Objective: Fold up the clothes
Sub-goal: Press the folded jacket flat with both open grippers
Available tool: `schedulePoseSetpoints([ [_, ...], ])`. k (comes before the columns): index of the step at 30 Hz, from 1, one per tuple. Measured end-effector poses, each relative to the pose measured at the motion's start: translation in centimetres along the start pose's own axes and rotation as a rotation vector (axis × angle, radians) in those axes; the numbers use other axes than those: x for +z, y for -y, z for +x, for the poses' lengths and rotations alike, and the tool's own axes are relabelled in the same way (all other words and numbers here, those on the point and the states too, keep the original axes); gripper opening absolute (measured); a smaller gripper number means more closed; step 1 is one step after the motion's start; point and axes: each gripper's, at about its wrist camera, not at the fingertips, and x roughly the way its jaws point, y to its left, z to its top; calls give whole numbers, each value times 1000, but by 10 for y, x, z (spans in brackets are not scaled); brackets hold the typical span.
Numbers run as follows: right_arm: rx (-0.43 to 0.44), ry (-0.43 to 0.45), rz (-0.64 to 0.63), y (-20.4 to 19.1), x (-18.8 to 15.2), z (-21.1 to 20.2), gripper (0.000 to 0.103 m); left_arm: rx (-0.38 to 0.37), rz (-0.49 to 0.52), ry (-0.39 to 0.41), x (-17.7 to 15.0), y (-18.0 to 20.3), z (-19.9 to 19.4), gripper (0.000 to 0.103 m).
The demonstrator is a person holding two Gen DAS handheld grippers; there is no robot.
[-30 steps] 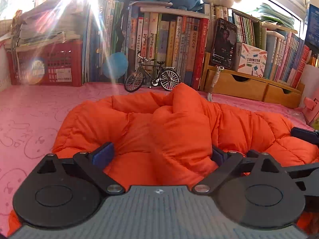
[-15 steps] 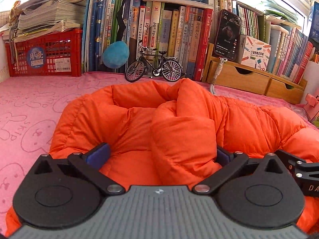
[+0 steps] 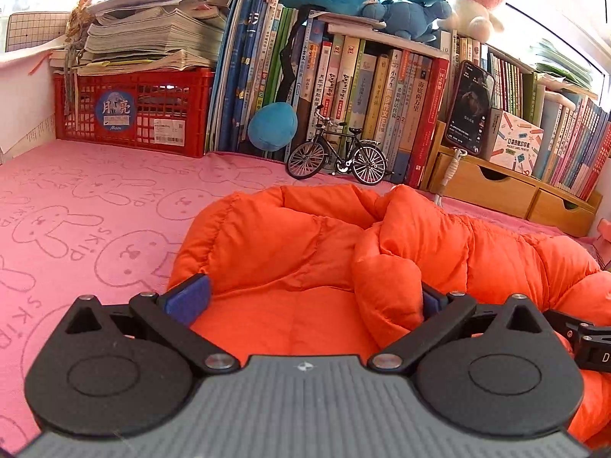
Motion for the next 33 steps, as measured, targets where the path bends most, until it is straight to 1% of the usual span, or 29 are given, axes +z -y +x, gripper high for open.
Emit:
schedulePoseSetpoints([
  [4,11,-8,6,1,0,1,103,-3,24,-2,1,-4,-2,103],
  [9,20,-15,10,1,0,3,103,38,162,43,-2,-3,-15,103],
  [12,18,-16,7,0,0,2,103,98,288,98,-5,5,-25,103],
  [14,16,-15,4,-1,0,2,103,138,350,136,-7,13,-31,103],
  [15,13,-14,2,-1,-1,2,103,149,364,154,-8,16,-35,103],
  [17,5,-1,0,-2,-1,0,103,150,359,192,-6,22,-47,103],
  [18,-10,32,2,-3,-1,-5,103,150,356,212,-6,25,-53,101],
  [19,-31,83,5,-4,-3,-14,102,150,353,231,-5,28,-59,101],
  [21,-58,231,20,-5,-5,-43,103,140,340,267,-3,33,-70,101],
  [22,-49,279,25,-5,-5,-55,103,116,318,278,-1,34,-74,101],
  [23,-54,304,13,-8,-5,-64,103,94,296,280,2,36,-76,101],
  [24,-73,306,-18,-12,-4,-68,103,76,281,278,4,39,-76,101],
  [26,-135,296,-121,-24,-8,-70,103,52,271,272,5,47,-74,101],
  [27,-169,288,-180,-31,-11,-70,103,57,285,269,4,51,-72,101],
  [28,-189,280,-226,-37,-14,-69,103,66,310,266,0,56,-69,101],
  [30,-188,264,-277,-44,-23,-68,103,99,389,259,-11,64,-61,101],
  [33,-168,244,-290,-49,-28,-66,103,158,518,243,-30,75,-47,101],
])
